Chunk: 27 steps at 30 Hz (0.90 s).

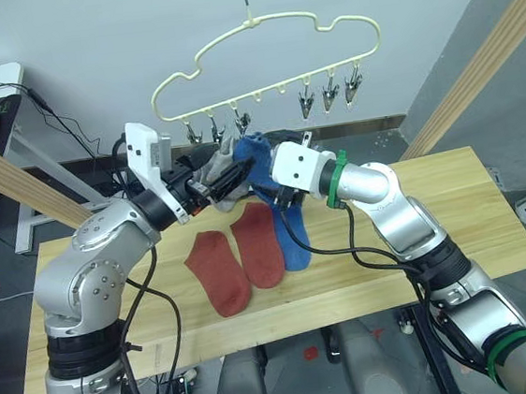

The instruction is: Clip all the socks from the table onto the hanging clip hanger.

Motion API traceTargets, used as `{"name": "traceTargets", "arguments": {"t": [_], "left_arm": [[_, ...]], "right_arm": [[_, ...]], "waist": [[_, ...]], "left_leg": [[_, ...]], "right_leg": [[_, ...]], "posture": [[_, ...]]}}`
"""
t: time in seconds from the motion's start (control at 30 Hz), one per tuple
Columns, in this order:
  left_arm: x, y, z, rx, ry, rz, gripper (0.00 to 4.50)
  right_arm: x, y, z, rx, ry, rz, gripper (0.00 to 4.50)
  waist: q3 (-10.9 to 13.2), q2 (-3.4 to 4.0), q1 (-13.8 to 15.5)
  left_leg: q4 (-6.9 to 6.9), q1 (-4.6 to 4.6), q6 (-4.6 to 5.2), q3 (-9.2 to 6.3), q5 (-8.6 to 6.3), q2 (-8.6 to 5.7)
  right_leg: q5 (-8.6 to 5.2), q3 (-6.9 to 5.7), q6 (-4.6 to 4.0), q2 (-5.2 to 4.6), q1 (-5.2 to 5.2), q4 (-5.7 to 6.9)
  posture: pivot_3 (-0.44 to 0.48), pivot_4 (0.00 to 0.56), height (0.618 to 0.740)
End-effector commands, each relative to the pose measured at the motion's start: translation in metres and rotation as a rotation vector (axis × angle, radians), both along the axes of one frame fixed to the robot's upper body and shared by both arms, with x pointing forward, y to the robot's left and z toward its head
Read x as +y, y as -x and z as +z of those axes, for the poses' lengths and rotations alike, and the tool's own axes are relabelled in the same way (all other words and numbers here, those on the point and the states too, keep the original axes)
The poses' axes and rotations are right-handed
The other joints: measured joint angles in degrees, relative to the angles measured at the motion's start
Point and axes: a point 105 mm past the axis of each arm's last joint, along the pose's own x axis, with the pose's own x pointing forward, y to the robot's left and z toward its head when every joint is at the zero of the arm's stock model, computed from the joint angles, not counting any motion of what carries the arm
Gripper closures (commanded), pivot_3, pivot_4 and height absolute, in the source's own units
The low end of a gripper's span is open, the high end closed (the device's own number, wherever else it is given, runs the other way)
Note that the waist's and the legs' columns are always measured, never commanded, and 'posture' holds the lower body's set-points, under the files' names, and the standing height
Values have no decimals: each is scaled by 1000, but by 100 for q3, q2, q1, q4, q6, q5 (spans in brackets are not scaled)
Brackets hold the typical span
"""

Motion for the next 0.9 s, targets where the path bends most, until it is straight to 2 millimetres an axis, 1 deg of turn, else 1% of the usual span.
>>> {"name": "traceTargets", "arguments": {"t": [0.03, 0.23, 0.37, 0.53, 0.63, 0.8, 0.9], "left_arm": [[3, 10, 12, -61, -16, -19, 0], [11, 27, 2, -59, -148, -66, 0], [22, 36, -5, -59, -215, -52, 0], [33, 44, -14, -65, -295, -47, 0], [39, 51, -20, -62, -340, -65, 0], [43, 65, -28, -72, -419, -132, 0], [44, 71, -32, -74, -445, -159, 0]], "right_arm": [[-3, 10, 10, -23, -16, 25, 62], [-26, 22, 11, 39, -15, 8, 62], [-43, 34, 11, 109, -34, -4, 62], [-62, 52, 4, 231, -77, -27, 62], [-74, 58, 3, 293, -136, -73, 62], [-90, 65, 0, 364, -229, -152, 62], [-97, 67, 3, 373, -282, -196, 62]], "waist": [[0, 0, 0], [-1, 2, 1], [-3, 1, 5], [-25, -1, 19], [-52, -9, 36], [-219, -17, 39], [-338, -17, 36]], "left_leg": [[0, 0, 0, 0, 0, 0], [-2, 0, 0, 1, 0, 0], [-1, 2, -2, 0, 1, 1], [2, 2, -14, -1, 8, 1], [1, 2, -18, 2, 11, 1], [-4, 1, -27, 6, 16, 2], [-3, 1, -28, 10, 16, 2]], "right_leg": [[0, 0, 0, 0, 0, 0], [0, 2, 0, -1, -5, 6], [-1, 2, 0, -2, -5, 15], [-2, 1, 0, -2, -14, 32], [-2, 4, 0, -2, -17, 36], [-2, 4, -2, -1, -23, 37], [-11, 5, 12, -1, -24, 35]], "posture": [[-159, 328, 740], [-154, 323, 740], [-148, 318, 740], [-135, 290, 740], [-129, 270, 740], [-122, 228, 740], [-127, 200, 740]]}}
